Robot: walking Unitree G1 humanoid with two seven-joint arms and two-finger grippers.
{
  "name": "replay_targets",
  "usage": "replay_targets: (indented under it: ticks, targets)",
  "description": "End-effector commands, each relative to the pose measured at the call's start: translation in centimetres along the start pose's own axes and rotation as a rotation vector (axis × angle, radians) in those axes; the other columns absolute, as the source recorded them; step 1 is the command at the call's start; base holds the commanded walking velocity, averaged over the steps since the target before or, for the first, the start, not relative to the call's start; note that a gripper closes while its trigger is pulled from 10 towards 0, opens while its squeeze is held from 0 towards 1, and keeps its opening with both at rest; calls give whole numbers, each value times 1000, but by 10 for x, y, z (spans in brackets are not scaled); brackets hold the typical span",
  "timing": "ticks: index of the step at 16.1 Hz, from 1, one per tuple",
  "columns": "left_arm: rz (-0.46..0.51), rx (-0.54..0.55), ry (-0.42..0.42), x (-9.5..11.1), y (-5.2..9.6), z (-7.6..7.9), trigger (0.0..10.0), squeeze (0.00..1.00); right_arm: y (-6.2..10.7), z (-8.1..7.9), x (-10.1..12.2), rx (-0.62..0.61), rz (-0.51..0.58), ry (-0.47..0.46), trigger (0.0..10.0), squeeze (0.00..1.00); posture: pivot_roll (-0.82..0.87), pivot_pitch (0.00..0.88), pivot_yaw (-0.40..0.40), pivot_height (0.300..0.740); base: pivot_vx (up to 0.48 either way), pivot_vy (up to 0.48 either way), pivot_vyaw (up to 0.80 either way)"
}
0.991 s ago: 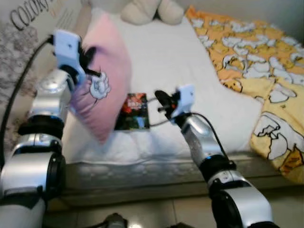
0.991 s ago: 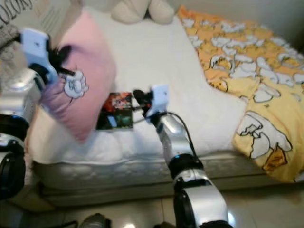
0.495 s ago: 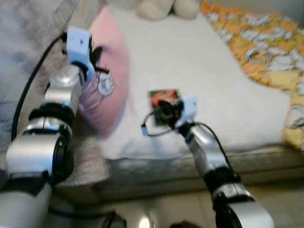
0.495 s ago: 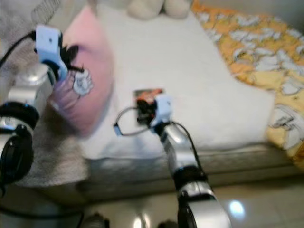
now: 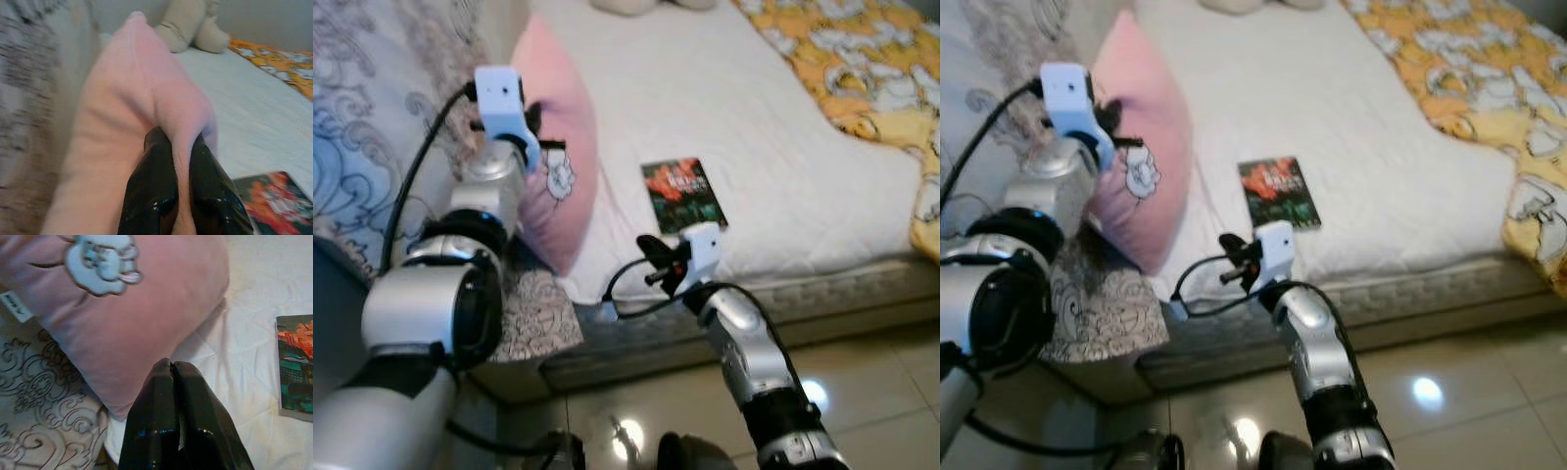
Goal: Clean up the room
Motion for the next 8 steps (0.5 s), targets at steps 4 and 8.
replay_targets:
  ticks: [4, 8]
  targets:
    - [111, -139, 125, 46, -8, 47, 10000, 0, 10, 0, 6, -36, -3, 19, 10000, 0, -151, 178, 24, 740, 0, 0, 0]
    - [66, -109, 458, 50, -11, 40, 10000, 0, 16, -1, 4, -47, -21, 9, 10000, 0, -151, 197, 25, 740, 0, 0, 0]
Point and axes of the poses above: a point about 5 cm out from each wrist's last joint towards the gripper, its own y axis pointing back from the gripper into the wrist, its own x axis along the axis of the wrist's last joint, z = x × y, the point moved 2 cm from there along -y, pointing out of the wrist towards the gripper, and after that the axes turned 4 degrees about -y, right-handed, at the moved point
